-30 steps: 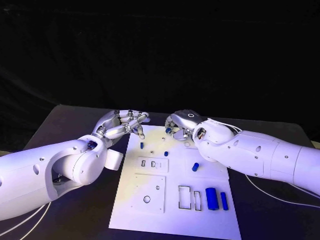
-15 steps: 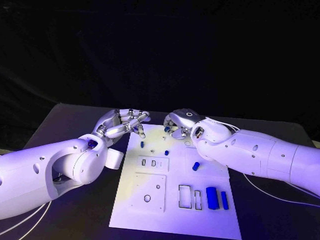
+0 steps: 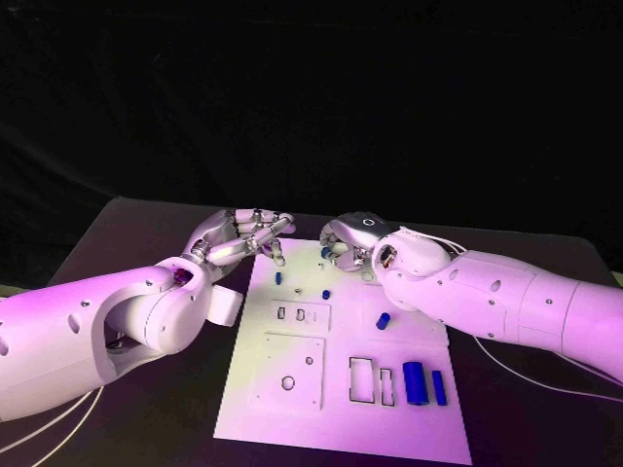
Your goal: Assemble the parts on the task board
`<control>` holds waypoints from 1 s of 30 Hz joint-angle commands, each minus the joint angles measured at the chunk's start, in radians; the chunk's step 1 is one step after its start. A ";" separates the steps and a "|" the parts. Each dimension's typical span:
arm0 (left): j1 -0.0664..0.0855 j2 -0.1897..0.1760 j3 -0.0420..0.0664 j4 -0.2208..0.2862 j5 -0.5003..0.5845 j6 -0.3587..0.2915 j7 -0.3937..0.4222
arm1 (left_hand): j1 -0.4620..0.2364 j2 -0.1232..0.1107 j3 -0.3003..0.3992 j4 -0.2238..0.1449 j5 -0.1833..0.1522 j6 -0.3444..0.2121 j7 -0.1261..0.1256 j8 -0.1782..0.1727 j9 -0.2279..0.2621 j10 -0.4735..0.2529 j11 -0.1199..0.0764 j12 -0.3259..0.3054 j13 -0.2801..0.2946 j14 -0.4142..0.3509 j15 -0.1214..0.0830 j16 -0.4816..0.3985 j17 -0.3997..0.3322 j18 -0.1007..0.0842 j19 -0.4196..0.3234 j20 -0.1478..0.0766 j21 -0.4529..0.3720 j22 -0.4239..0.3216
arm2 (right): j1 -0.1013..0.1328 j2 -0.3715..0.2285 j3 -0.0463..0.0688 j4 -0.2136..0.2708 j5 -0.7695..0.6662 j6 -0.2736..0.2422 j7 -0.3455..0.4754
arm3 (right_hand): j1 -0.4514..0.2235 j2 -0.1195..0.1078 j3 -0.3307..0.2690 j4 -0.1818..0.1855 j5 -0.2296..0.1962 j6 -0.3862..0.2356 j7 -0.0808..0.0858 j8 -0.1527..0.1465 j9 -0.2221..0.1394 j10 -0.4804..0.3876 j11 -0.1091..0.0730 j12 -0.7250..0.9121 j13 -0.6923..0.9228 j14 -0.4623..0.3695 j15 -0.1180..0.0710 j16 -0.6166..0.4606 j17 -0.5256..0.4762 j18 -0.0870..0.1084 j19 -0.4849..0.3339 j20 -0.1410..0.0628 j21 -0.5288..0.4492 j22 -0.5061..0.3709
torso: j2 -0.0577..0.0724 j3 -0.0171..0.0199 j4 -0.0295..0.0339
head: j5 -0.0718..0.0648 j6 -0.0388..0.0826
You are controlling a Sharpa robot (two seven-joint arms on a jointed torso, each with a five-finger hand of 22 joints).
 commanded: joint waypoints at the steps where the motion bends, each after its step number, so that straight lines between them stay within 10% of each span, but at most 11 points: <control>1: 0.002 0.002 0.001 0.002 0.005 0.003 0.006 | -0.004 0.005 -0.004 -0.003 -0.004 -0.008 0.002 0.004 0.001 -0.009 0.000 0.006 0.001 -0.007 0.001 0.004 0.001 0.004 -0.008 0.000 0.003 0.001 | 0.000 -0.001 0.000 -0.001 -0.006 0.029 -0.009 | -0.002 -0.019 -0.009 -0.001 -0.005 -0.019 0.006 -0.013 -0.004 -0.024 0.007 -0.007 -0.003 -0.014 0.004 -0.023 -0.036 0.014 -0.024 0.005 -0.023 -0.034 | -0.001 0.0005 -0.0024 | -0.001 -0.001; 10: 0.002 0.001 0.001 -0.004 0.009 0.003 0.006 | -0.004 0.006 -0.004 -0.003 -0.004 -0.009 0.003 0.004 0.001 -0.011 0.000 0.007 0.001 -0.008 0.001 0.004 0.001 0.004 -0.010 0.000 0.005 0.002 | 0.000 -0.036 0.000 0.038 0.000 -0.012 -0.007 | -0.001 -0.043 -0.034 -0.002 -0.003 -0.062 0.015 -0.046 -0.005 -0.082 0.015 -0.011 -0.009 -0.026 0.012 -0.046 -0.071 0.027 -0.064 0.013 -0.071 -0.097 | -0.004 0.0017 -0.0048 | -0.008 0.003; 20: 0.002 0.001 0.001 -0.023 0.013 0.007 0.010 | -0.004 0.006 -0.004 -0.003 -0.004 -0.009 0.003 0.004 0.001 -0.012 0.000 0.007 0.001 -0.008 0.001 0.004 0.001 0.004 -0.010 0.000 0.005 0.002 | 0.020 -0.209 0.013 0.203 0.153 -0.053 0.003 | -0.003 -0.040 -0.035 0.014 0.033 -0.016 0.013 -0.039 0.010 0.034 0.001 0.069 0.012 -0.003 0.001 -0.008 -0.039 0.009 0.000 0.006 -0.024 -0.009 | -0.016 0.0053 -0.0177 | -0.011 0.008; 30: 0.001 0.010 0.001 -0.032 0.017 0.012 0.010 | -0.004 0.007 -0.004 -0.003 -0.004 -0.009 0.002 0.005 0.002 -0.012 0.000 0.008 0.001 -0.009 0.001 0.004 0.001 0.004 -0.011 0.000 0.006 0.002 | 0.056 -0.354 0.022 0.251 0.386 0.132 -0.038 | -0.013 -0.084 -0.163 0.058 0.087 -0.070 -0.016 -0.043 0.047 0.107 -0.041 0.423 0.297 0.048 -0.035 0.170 0.170 -0.012 0.067 -0.029 0.034 0.098 | -0.025 0.0099 -0.0296 | -0.017 0.011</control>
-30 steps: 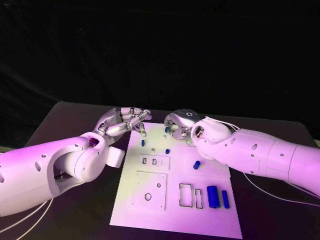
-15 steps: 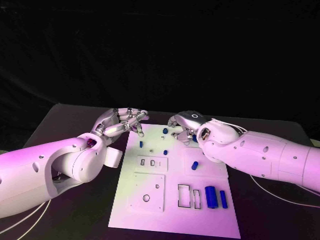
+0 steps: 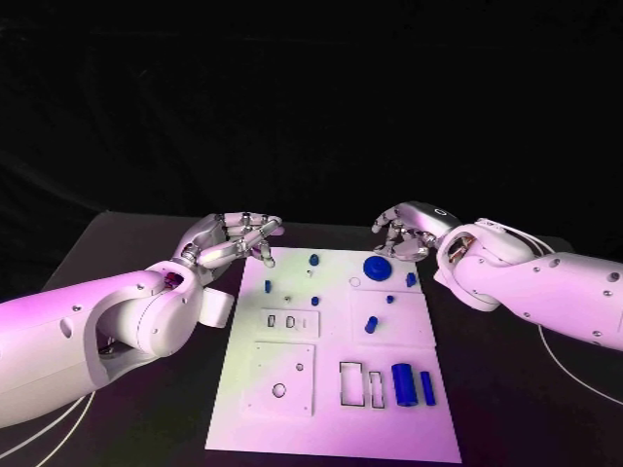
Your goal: Assemble the parts on the task board
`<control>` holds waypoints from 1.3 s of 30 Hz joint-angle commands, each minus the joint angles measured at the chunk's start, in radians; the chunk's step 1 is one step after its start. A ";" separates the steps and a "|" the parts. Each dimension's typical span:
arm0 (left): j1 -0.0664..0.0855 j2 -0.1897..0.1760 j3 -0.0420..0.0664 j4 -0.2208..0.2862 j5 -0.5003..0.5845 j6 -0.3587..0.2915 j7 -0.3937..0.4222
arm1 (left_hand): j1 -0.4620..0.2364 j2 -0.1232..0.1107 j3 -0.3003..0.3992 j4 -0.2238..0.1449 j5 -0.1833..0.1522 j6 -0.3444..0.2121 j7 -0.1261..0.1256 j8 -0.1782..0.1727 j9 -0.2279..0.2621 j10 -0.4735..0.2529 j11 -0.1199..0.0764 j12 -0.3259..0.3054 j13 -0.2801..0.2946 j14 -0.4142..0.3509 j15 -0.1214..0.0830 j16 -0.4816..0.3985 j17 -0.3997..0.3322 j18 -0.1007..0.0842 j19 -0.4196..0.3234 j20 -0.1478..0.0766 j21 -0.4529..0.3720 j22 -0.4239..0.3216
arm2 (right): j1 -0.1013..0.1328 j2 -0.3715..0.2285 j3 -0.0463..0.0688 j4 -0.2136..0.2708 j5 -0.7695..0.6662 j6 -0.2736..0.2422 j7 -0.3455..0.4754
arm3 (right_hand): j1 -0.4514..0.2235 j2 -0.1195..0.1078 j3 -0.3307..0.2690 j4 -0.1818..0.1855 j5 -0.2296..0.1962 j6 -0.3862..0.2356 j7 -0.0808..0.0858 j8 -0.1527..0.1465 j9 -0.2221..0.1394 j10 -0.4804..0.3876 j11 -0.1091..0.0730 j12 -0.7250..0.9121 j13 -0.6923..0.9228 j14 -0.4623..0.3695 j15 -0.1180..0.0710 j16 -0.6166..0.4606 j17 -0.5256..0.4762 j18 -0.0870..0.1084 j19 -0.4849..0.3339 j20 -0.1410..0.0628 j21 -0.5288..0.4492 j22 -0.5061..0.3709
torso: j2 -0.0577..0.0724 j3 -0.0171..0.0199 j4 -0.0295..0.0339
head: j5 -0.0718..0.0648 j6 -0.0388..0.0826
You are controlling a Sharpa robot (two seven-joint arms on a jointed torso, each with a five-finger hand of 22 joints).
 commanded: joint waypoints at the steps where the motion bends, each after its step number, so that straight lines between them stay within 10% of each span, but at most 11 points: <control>1: 0.001 0.006 0.001 0.000 0.007 0.012 0.010 | -0.004 0.007 -0.004 -0.003 -0.004 -0.005 -0.001 0.005 0.001 -0.004 0.000 0.004 0.002 -0.009 0.001 0.005 0.002 0.004 -0.007 -0.003 0.006 0.002 | 0.003 -0.011 0.000 -0.005 0.137 0.135 -0.028 | 0.011 0.007 -0.023 0.015 0.010 -0.010 -0.010 0.020 0.022 -0.076 0.000 0.151 0.139 0.010 -0.005 0.053 0.063 -0.012 0.012 0.003 0.006 0.017 | -0.004 0.0028 -0.0068 | 0.002 0.001; 17: 0.001 0.013 0.001 -0.005 0.007 0.016 0.010 | -0.003 0.008 -0.003 -0.004 -0.004 -0.005 -0.002 0.005 0.001 -0.004 -0.001 0.006 0.002 -0.010 0.001 0.005 0.001 0.004 -0.009 -0.003 0.007 0.002 | -0.014 0.042 -0.005 -0.075 0.145 0.207 -0.037 | 0.018 0.006 -0.033 0.046 0.009 -0.055 0.001 0.044 0.057 -0.159 0.004 0.415 0.367 0.056 0.005 0.246 0.371 -0.026 0.052 0.009 0.043 0.092 | 0.000 0.0044 -0.0047 | 0.012 -0.005; 39: 0.001 0.015 0.001 -0.008 0.007 0.016 0.009 | -0.003 0.008 -0.003 -0.004 -0.004 -0.005 -0.002 0.005 0.001 -0.004 -0.001 0.006 0.002 -0.010 0.001 0.005 0.001 0.004 -0.009 -0.003 0.007 0.002 | -0.035 0.078 -0.009 -0.118 0.081 0.207 -0.044 | 0.021 0.014 -0.023 0.055 0.007 -0.049 0.002 0.059 0.068 -0.103 0.007 0.576 0.535 0.071 0.009 0.305 0.480 -0.032 0.068 0.014 0.061 0.124 | 0.002 0.0052 -0.0034 | 0.010 -0.015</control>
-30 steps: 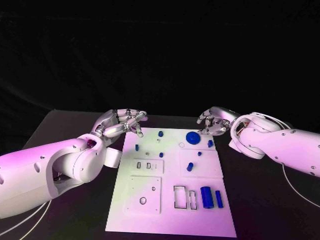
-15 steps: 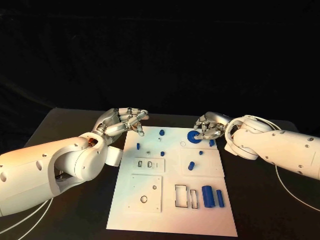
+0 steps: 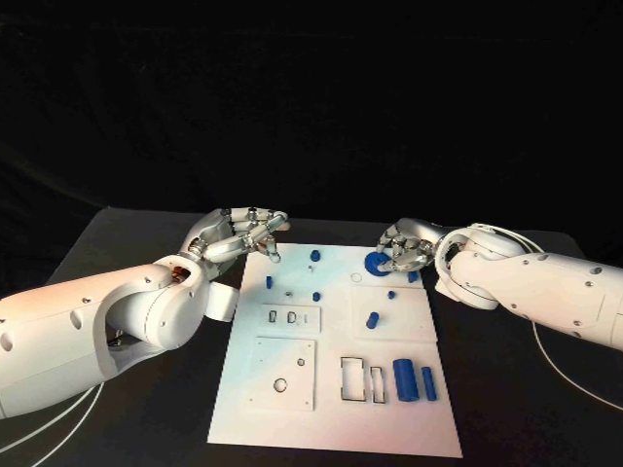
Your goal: Assemble the parts on the task board
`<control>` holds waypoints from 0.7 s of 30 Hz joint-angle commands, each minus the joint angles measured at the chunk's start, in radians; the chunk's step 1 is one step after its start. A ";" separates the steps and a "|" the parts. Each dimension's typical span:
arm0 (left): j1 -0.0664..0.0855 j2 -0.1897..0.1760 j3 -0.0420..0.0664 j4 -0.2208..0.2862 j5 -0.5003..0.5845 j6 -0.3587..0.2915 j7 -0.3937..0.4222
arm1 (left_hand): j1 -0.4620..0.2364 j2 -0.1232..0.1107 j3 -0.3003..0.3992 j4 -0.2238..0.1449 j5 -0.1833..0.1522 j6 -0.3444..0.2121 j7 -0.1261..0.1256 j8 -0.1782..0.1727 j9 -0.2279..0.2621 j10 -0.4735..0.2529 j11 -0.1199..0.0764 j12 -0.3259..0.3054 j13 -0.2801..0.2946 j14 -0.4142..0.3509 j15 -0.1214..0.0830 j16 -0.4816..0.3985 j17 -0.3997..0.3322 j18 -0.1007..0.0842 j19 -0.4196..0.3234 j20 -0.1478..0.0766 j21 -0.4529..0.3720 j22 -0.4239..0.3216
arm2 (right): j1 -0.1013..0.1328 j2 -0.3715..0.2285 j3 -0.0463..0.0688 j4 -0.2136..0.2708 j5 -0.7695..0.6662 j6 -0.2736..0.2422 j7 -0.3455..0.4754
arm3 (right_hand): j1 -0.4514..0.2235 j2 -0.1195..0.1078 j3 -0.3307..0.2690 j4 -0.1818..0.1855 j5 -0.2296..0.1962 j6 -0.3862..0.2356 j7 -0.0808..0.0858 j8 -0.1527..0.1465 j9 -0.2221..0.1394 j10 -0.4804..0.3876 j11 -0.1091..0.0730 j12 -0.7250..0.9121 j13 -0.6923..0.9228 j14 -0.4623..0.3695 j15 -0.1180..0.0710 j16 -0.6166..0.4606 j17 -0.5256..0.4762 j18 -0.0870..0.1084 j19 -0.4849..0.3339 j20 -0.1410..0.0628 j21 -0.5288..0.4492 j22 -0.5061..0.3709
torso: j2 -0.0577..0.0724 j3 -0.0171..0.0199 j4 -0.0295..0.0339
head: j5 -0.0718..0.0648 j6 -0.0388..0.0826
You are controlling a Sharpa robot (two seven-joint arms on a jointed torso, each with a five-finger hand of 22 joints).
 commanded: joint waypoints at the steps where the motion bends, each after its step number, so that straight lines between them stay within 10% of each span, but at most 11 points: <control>1: 0.001 0.002 0.001 0.001 0.003 0.014 0.008 | -0.003 0.008 -0.003 -0.004 -0.004 -0.005 -0.002 0.005 0.002 -0.004 -0.001 0.006 0.002 -0.006 -0.002 0.005 0.002 0.005 -0.005 0.001 0.002 0.001 | -0.004 0.002 -0.002 -0.002 -0.030 0.021 -0.006 | 0.011 0.005 0.005 0.005 0.000 0.005 0.000 0.006 0.003 0.015 0.001 0.019 0.020 0.046 0.005 0.009 0.006 -0.018 0.009 -0.001 0.005 0.058 | -0.001 -0.0001 0.0006 | -0.001 -0.003; 21: 0.001 0.003 0.001 -0.002 0.003 0.016 0.007 | -0.003 0.009 -0.003 -0.003 -0.004 -0.005 -0.002 0.007 0.003 -0.005 -0.001 0.009 0.002 -0.008 -0.002 0.006 0.001 0.005 -0.008 0.001 0.005 0.003 | -0.013 -0.002 -0.004 0.021 -0.243 -0.105 -0.027 | 0.036 0.036 0.076 -0.011 -0.016 0.112 -0.031 0.077 0.057 0.124 -0.026 0.181 0.208 0.053 -0.017 0.035 0.060 -0.029 0.040 -0.019 0.037 0.113 | -0.001 -0.0006 -0.0004 | -0.001 -0.008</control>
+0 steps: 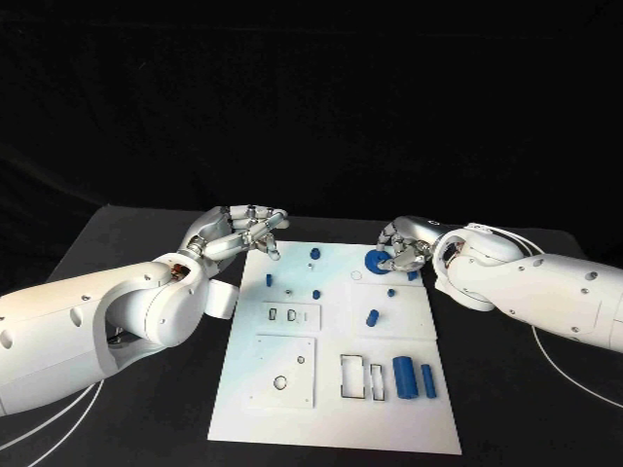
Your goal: Assemble the parts on the task board
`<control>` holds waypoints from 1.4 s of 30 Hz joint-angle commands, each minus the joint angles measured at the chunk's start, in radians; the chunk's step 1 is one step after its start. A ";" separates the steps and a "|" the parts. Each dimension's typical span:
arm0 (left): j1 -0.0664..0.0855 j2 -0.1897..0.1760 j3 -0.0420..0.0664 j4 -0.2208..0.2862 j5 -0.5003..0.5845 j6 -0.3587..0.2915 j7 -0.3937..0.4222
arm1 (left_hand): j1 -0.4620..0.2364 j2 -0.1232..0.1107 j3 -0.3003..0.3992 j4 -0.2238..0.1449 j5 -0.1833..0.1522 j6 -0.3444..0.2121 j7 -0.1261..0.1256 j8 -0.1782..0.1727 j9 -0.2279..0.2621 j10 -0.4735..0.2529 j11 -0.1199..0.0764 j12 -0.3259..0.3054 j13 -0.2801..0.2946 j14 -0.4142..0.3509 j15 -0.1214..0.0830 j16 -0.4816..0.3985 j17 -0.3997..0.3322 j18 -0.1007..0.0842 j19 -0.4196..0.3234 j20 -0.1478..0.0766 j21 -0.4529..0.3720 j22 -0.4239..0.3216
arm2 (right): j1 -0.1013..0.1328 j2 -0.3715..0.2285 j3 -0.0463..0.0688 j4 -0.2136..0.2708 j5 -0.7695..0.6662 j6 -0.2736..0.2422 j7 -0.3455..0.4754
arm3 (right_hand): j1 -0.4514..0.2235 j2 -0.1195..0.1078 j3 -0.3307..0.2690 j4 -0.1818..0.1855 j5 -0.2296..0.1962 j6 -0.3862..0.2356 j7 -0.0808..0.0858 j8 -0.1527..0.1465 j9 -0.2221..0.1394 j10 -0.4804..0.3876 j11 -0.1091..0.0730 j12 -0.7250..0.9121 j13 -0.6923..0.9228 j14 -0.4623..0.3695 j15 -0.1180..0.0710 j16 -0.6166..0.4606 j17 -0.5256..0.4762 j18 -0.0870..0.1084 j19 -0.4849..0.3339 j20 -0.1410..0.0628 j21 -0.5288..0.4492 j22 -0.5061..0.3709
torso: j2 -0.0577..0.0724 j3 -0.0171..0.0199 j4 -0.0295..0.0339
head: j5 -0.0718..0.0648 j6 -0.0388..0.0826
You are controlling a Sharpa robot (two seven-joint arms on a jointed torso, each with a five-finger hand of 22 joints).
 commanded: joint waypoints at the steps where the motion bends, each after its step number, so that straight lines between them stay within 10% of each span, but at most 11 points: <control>1: 0.001 0.002 0.001 0.000 0.003 0.015 0.007 | -0.003 0.009 -0.003 -0.003 -0.004 -0.005 -0.002 0.007 0.001 -0.005 -0.001 0.004 0.001 -0.008 -0.002 0.006 0.001 0.005 -0.008 0.001 0.005 0.001 | -0.005 -0.001 -0.003 0.010 -0.130 -0.063 -0.021 | 0.008 0.008 0.007 -0.001 0.013 0.016 -0.012 0.015 0.030 0.006 0.000 0.005 0.004 0.052 -0.007 0.006 0.002 -0.014 0.011 -0.004 0.006 0.115 | 0.000 0.0001 -0.0005 | -0.001 0.000; 24: 0.001 0.007 0.001 -0.015 0.010 0.014 0.006 | -0.004 0.011 -0.003 -0.003 -0.004 -0.005 -0.002 0.007 0.001 -0.006 -0.001 0.005 0.001 -0.009 -0.002 0.007 0.001 0.005 -0.010 0.001 0.007 0.002 | 0.001 0.022 -0.002 0.174 -0.270 -0.188 -0.091 | -0.024 -0.008 0.018 0.011 0.067 0.012 -0.013 0.015 0.046 0.017 -0.001 0.016 0.021 0.053 -0.009 0.009 0.010 -0.016 0.016 -0.006 0.012 0.126 | 0.002 0.0009 0.0013 | 0.008 0.012; 42: 0.001 0.014 0.001 -0.018 0.011 0.015 0.007 | -0.005 0.013 -0.003 -0.002 -0.004 -0.006 -0.002 0.008 0.002 -0.007 0.000 0.007 0.001 -0.009 -0.002 0.008 0.001 0.005 -0.012 0.002 0.009 0.003 | -0.015 0.171 -0.004 0.116 -0.291 -0.180 -0.117 | -0.024 -0.009 0.023 0.010 0.067 0.004 -0.011 0.010 0.046 0.017 0.000 0.015 0.021 0.052 -0.008 0.009 0.008 -0.016 0.015 -0.006 0.011 0.124 | 0.004 -0.0002 0.0026 | 0.014 0.009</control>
